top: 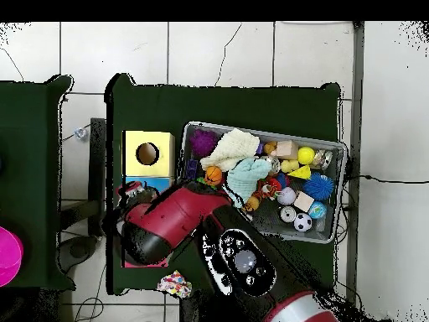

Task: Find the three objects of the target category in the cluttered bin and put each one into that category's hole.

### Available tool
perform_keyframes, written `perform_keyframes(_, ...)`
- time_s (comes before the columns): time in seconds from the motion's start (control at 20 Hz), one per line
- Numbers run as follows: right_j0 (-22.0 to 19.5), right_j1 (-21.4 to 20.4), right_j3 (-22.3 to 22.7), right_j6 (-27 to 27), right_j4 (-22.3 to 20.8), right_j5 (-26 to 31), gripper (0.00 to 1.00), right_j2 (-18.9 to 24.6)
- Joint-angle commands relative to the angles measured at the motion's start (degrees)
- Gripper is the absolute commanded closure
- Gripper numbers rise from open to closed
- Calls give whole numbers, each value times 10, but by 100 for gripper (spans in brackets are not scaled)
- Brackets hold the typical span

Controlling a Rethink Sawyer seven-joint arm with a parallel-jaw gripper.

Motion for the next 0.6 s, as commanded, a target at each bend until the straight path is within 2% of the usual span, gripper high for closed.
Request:
perform_keyframes(0.05,-76,-31,-4,-224,-41,37,100,36)
perform_keyframes(0.2,-60,-16,-23,-221,-109,24,100,-9)
perform_keyframes(0.4,-25,4,-66,-202,-204,38,100,-78)
perform_keyframes(0.6,23,31,-105,-143,-305,43,100,-141)
